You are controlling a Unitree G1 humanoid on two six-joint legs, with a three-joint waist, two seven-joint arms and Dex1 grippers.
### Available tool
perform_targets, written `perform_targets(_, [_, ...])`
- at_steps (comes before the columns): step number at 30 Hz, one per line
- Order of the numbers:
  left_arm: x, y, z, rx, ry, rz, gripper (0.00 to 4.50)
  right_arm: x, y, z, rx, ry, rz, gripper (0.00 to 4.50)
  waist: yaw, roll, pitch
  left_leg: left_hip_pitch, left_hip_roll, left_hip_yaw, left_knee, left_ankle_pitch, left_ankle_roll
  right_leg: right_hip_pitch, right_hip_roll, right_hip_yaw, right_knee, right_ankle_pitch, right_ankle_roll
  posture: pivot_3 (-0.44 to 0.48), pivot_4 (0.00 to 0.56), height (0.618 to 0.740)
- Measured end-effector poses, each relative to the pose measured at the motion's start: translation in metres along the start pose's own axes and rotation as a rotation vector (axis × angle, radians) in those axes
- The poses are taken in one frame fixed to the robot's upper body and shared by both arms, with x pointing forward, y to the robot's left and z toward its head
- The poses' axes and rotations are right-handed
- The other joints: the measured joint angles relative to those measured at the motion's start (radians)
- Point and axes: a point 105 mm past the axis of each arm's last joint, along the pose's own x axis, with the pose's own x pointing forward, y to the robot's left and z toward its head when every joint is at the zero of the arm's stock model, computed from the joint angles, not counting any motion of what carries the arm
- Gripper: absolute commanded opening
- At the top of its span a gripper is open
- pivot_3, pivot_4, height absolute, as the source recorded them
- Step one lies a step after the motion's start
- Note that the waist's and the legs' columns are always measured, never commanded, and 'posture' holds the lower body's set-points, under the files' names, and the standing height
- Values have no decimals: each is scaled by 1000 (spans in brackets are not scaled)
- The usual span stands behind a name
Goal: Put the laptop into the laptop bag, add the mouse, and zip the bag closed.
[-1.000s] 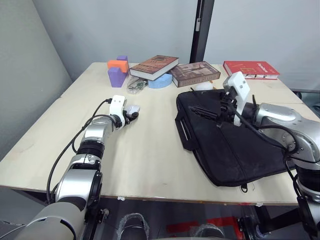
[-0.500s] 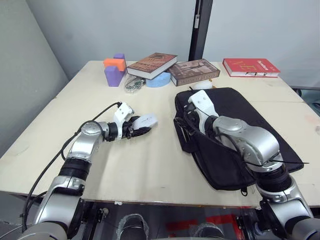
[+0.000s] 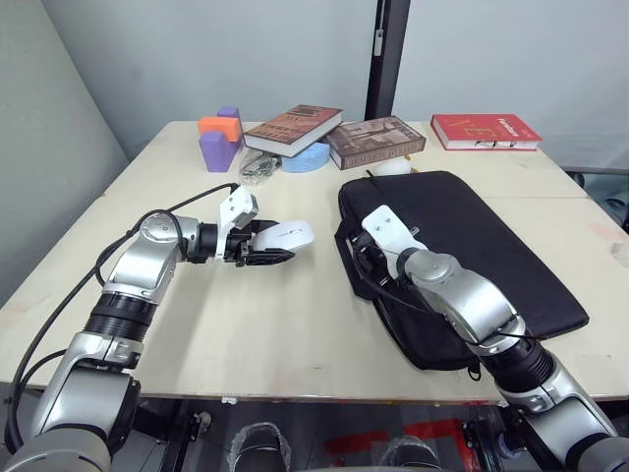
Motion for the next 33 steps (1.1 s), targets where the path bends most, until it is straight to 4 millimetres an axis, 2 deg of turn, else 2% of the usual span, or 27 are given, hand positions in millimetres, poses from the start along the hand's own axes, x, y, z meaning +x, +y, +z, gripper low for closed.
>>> perform_targets(1, [-2, 0, 2, 7, 0, 1, 2857, 1, -1, -1, -2, 3, -5, 4500, 0, 0, 0, 0, 0, 0, 0, 0, 0, 0, 0, 0, 0, 0, 0, 0, 150, 725])
perform_targets(3, [-3, 0, 3, 12, 1, 2, 2857, 1, 2, -2, 11, 3, -1, 3954, 1, 0, 0, 0, 0, 0, 0, 0, 0, 0, 0, 0, 0, 0, 0, 0, 150, 725])
perform_targets(7, [-3, 1, 3, 11, 2, 11, 2857, 1, 4, 0, 83, -18, 14, 2679, 1, -1, 0, 1, 0, 0, 1, 0, 0, 1, 0, 0, 1, 0, 0, 0, 150, 725])
perform_targets(15, [0, -3, 10, 30, -7, -2, 2857, 0, 8, 3, 108, -28, 52, 58, 1, -1, -1, 1, 0, 0, 1, 0, 0, 1, 0, 0, 2, 0, 0, 0, 150, 725])
perform_targets(24, [1, -7, 6, 19, 1, -26, 2857, -1, 4, 2, 125, -15, 51, 58, 5, -1, -1, 1, 0, -1, 1, 1, 0, 2, 0, 0, 2, 0, 0, 0, 150, 725])
perform_targets(28, [4, -9, 4, 25, 13, -41, 2857, -7, -2, 4, 198, -5, 81, 58, 8, -1, -1, 1, 0, -1, 2, 1, 0, 2, 0, 0, 2, 0, 0, 0, 150, 725])
perform_targets(29, [5, -10, 4, 25, 12, -43, 2857, -10, -4, 8, 234, -9, 101, 58, 8, -1, -1, 1, 0, -1, 2, 1, 0, 1, 0, 0, 2, 0, 0, 0, 150, 725])
perform_targets(33, [11, -13, 3, 22, 8, -62, 2857, -31, -27, 42, 388, -118, 165, 58, 8, -1, -1, 1, 0, -1, 2, 1, 0, 1, 0, 0, 2, 0, 0, 0, 150, 725])
